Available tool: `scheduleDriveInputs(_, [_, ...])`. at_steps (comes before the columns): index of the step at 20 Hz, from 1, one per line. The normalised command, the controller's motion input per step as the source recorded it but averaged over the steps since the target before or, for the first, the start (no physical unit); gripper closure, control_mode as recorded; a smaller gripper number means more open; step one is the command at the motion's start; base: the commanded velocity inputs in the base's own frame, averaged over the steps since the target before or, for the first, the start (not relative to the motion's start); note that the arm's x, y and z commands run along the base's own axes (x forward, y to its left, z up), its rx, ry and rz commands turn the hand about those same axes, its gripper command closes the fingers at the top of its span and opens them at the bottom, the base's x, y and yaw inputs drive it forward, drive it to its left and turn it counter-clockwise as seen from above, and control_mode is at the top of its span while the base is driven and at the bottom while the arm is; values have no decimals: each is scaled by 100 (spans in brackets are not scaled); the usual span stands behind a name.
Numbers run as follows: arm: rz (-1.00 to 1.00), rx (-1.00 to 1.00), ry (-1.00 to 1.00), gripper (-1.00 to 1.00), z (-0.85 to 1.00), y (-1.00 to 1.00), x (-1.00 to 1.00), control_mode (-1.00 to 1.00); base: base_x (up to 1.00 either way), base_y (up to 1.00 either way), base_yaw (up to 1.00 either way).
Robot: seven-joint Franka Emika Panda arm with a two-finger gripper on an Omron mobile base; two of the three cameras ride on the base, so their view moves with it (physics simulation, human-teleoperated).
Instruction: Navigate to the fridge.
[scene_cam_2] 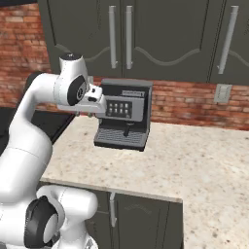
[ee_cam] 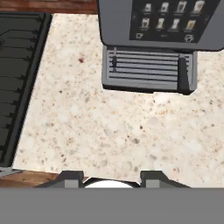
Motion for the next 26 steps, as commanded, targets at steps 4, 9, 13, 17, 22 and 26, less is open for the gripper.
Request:
scheduleDriveInputs(4, [0,0,-4,-100,0,8,-49,-100,0,0,0])
scheduleDriveInputs(9, [7,0,-6,-100,0,25,-100,-100,0,0,0])
scheduleDriveInputs(13, [6,0,-4,-100,0,71,-100,-100,0,0,0])
scheduleDriveInputs(17, [0,0,0,-100,0,0,0,100,-32,100,0])
scheduleDriveInputs(22, [0,0,0,-100,0,0,0,100,0,100,0])
scheduleDriveInputs(26, [0,0,0,-100,0,0,0,100,0,100,0])
